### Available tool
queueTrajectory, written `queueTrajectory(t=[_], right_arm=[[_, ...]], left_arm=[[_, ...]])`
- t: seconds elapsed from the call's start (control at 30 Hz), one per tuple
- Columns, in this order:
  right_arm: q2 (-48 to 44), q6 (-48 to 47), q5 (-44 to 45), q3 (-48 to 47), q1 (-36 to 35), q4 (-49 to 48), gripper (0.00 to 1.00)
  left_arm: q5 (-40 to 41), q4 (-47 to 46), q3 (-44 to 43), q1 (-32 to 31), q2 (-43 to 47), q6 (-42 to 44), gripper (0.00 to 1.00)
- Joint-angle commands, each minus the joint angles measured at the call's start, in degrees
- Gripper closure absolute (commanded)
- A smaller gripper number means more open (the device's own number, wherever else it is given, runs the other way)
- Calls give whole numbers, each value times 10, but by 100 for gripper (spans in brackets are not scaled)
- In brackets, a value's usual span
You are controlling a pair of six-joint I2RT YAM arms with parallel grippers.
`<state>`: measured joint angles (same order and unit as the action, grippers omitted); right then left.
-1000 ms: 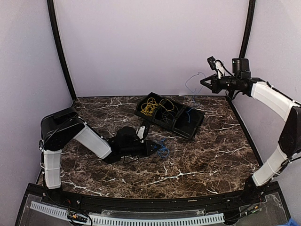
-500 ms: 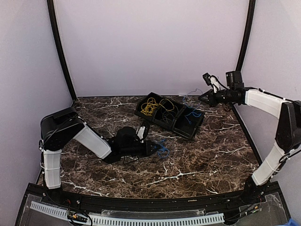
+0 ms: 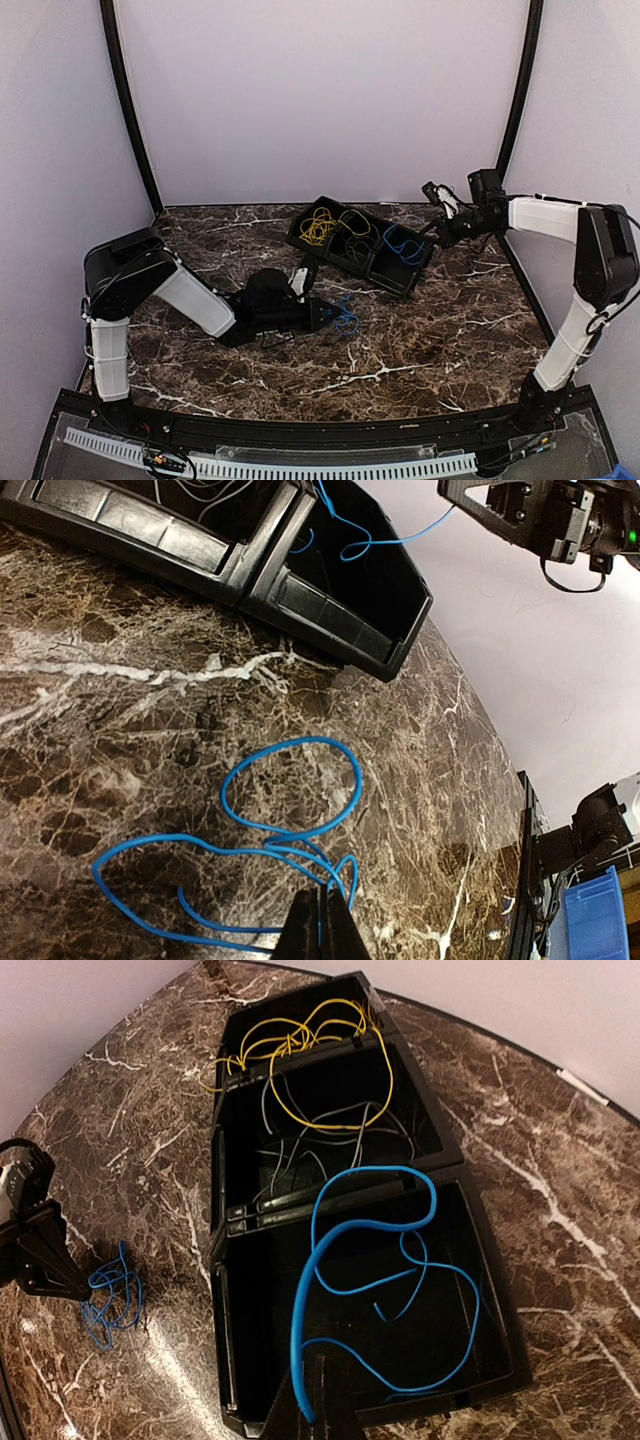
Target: Untangle the cables
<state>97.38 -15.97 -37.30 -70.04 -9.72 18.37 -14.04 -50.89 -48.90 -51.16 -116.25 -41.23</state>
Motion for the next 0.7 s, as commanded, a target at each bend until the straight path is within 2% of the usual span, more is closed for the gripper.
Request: queueTrajectory(t=[0.0,0.4,0.67], right_arm=[[43,0,-9,-33,1,37,100],[126,2,39,-115,-21,103,100],[26,-17,61,-58,-23,85,100]], left_arm=[[-5,-4,4,-1,22,-3,100],[-10,2,-6,-1,20,-5,100],[-11,16,-15,-1,19,1,100]])
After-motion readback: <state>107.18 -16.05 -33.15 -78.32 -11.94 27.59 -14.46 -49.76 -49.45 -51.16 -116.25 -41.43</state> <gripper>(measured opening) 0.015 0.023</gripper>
